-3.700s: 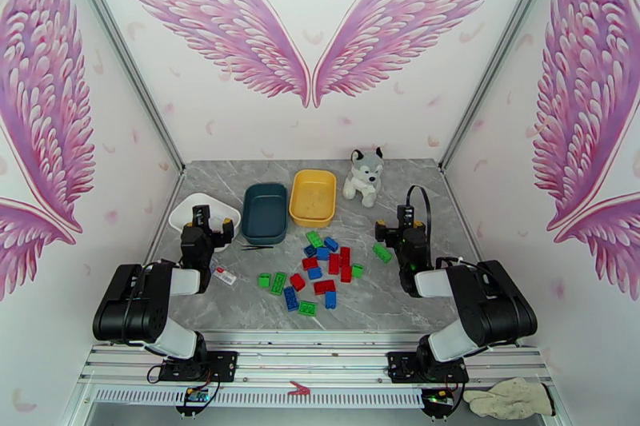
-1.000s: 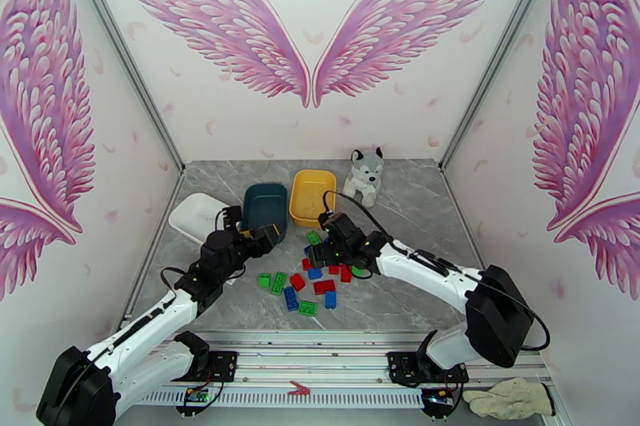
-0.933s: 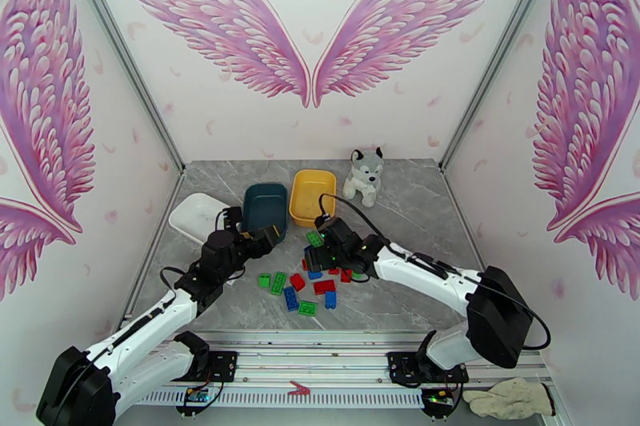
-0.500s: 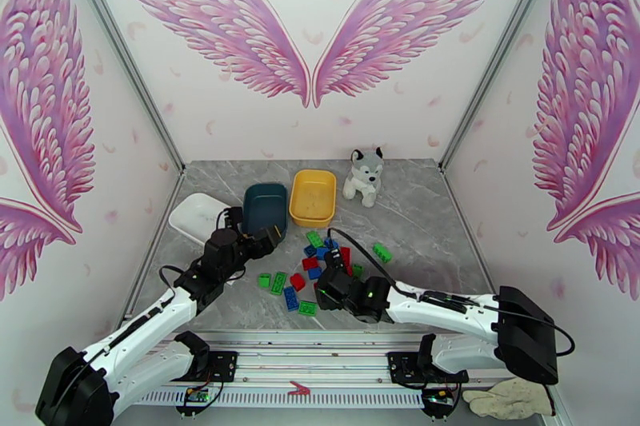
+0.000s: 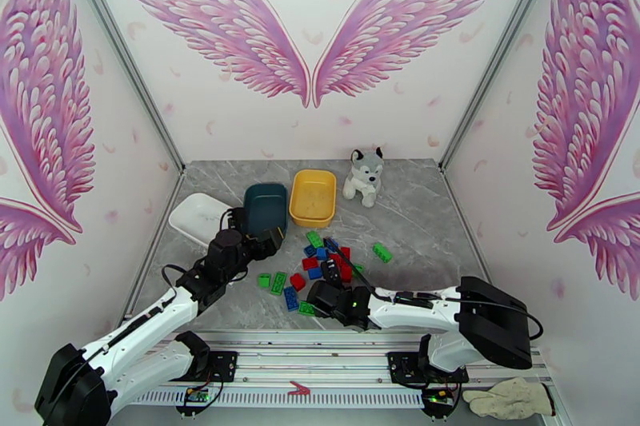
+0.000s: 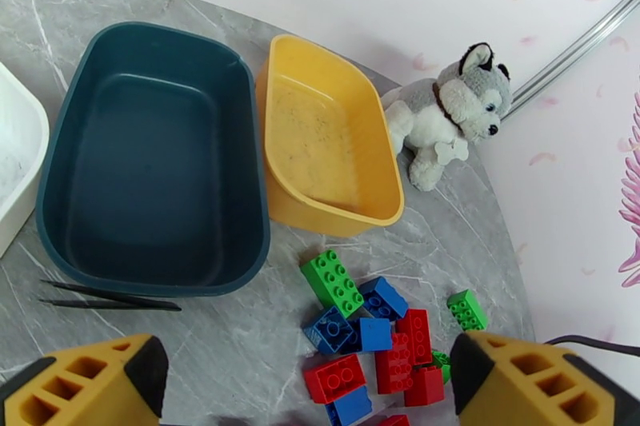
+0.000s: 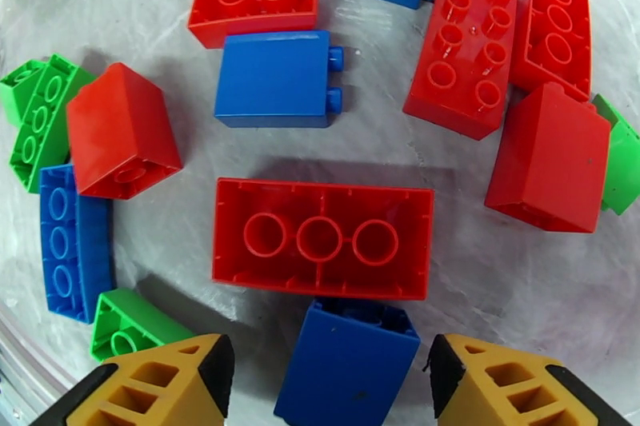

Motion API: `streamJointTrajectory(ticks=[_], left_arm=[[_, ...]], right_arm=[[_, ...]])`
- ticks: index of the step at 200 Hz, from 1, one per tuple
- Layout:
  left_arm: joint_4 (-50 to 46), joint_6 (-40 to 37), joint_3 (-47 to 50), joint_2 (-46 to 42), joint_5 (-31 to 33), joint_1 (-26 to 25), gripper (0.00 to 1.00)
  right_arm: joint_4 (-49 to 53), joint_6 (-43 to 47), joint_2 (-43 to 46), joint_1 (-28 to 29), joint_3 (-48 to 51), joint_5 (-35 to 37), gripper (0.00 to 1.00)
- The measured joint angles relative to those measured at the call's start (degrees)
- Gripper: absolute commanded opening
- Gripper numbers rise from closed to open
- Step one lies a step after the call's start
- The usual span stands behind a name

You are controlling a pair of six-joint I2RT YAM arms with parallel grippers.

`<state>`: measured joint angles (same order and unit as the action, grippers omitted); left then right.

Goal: Sort the legos into containers by color

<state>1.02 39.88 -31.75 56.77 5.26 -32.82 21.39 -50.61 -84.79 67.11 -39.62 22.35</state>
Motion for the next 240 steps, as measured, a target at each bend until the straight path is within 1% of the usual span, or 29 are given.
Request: streamJointTrajectory(ticks=[15,35,68,82,99,113,138,147,158,172,183,204,220,240], left_arm=[[-0.15,-0.04,-0.04,0.09,0.17,-0.28,0.99],[-0.37,-0.11,-0.13,0.15,0.39,-0.68,0.99],[-1.81,-0.20,-0.87,0.13,1.05,-1.22,0.99],[-2.91,0.66,-1.90,0.11,0.92,-1.40,0.99],[-4.63,1.75,-3.85,-0.24,0.39,-2.38,0.99],[-5.31,2.05,-5.44,-1.33,1.55,-5.92,0.99],[-2.78,1.29,-6.40,-2.78,5.27,-14.80,0.99],[-1.38,0.96,-6.38,-2.38,6.73,-16.44,0.99],[0.63,0.48,-6.25,-1.11,8.66,-17.03,0.99],[2.32,-0.28,-6.23,1.05,11.34,-17.07,0.99],[2.93,-1.22,-6.23,2.93,13.29,-16.96,0.99],[2.99,-2.80,-6.29,5.25,15.10,-15.32,0.99],[3.06,-3.28,-6.32,5.84,14.43,-10.91,0.99],[3.85,-2.97,-6.34,6.16,12.11,-3.10,0.99]], right_arm=[[-0.24,-0.42,-0.57,0.04,0.00,0.35,0.61],[-0.28,-0.76,-0.74,0.09,0.09,0.90,0.49],[-1.07,-0.96,-0.66,0.09,0.76,1.42,0.35],[-1.75,-0.94,-0.24,0.09,1.14,1.51,0.30],[-1.86,-0.81,0.92,0.09,1.99,1.55,0.29],[-1.31,-0.39,2.60,0.09,2.10,2.23,0.27],[-0.48,1.90,6.54,0.09,0.83,5.22,0.27],[-0.44,3.30,7.52,0.07,-0.68,6.84,0.27],[-1.03,5.66,7.78,-0.59,-3.04,8.35,0.25],[-2.82,8.83,6.82,-2.80,-6.73,8.94,0.19],[-4.76,11.34,4.17,-6.43,-10.47,8.17,0.14],[-8.11,14.84,-3.67,-14.29,-18.49,4.79,0.11],[-9.94,16.87,-9.73,-19.26,-23.50,1.18,0.11],[-10.86,18.21,-15.82,-23.87,-28.06,-3.52,0.10]])
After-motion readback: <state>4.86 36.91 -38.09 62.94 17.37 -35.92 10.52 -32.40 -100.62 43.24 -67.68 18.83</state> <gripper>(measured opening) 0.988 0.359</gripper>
